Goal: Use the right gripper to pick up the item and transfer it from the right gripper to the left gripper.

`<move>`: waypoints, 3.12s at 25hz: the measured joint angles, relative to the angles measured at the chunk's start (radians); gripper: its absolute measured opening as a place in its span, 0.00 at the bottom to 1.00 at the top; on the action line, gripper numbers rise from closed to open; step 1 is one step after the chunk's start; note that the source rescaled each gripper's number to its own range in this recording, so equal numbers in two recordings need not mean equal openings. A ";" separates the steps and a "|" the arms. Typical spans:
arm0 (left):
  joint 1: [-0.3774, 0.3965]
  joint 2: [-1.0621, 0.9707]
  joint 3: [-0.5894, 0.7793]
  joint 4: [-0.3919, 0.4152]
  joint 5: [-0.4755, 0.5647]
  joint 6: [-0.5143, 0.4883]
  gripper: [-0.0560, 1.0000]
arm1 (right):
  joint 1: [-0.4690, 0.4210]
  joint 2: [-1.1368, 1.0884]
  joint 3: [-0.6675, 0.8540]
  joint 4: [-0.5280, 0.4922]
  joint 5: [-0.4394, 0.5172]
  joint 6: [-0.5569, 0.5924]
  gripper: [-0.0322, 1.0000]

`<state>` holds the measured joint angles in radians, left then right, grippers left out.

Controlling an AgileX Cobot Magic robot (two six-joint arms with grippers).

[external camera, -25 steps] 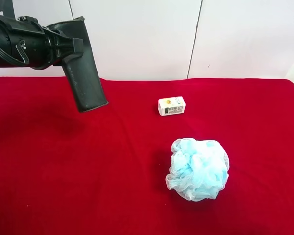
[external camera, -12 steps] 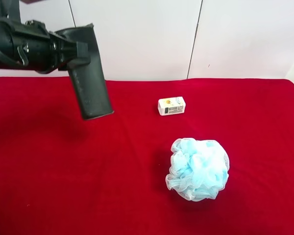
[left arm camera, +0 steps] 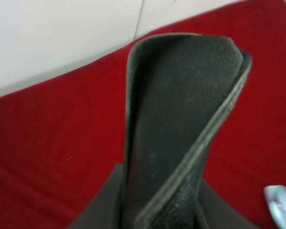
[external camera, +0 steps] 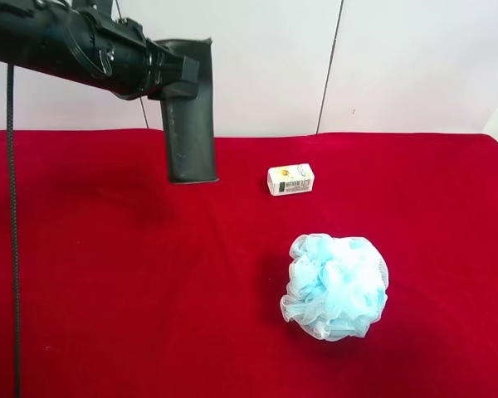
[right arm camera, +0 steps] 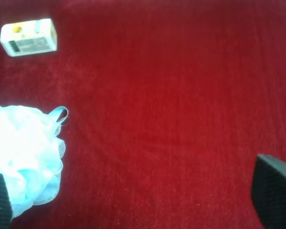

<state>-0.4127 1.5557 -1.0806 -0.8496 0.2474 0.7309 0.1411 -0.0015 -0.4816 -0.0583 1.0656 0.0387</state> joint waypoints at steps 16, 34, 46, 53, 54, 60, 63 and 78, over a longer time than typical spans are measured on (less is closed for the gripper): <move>0.364 0.254 -0.014 0.030 0.077 -0.001 0.07 | -0.005 0.000 0.000 0.000 0.000 0.000 1.00; 0.393 0.416 -0.148 0.122 0.078 -0.008 0.05 | -0.005 0.000 0.000 0.001 0.000 0.000 1.00; 0.395 0.422 -0.148 0.181 0.028 -0.001 0.74 | -0.005 0.000 0.000 0.001 0.000 0.000 1.00; 0.395 0.422 -0.148 0.185 0.023 -0.001 0.99 | -0.005 0.000 0.000 0.001 0.000 0.000 1.00; 0.395 0.422 -0.148 0.186 0.023 -0.001 1.00 | -0.005 0.000 0.000 0.001 0.000 0.000 1.00; 0.395 0.422 -0.148 0.206 0.023 0.000 1.00 | -0.005 0.000 0.000 0.001 0.000 0.000 1.00; 0.395 0.422 -0.148 0.223 0.023 0.003 1.00 | -0.005 0.000 0.000 0.001 0.000 0.000 1.00; 0.453 0.203 -0.148 0.534 0.367 -0.317 1.00 | -0.093 0.000 0.000 0.001 0.000 0.000 1.00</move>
<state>0.0401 1.7588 -1.2291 -0.3155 0.6147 0.4136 0.0476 -0.0015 -0.4812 -0.0574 1.0656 0.0387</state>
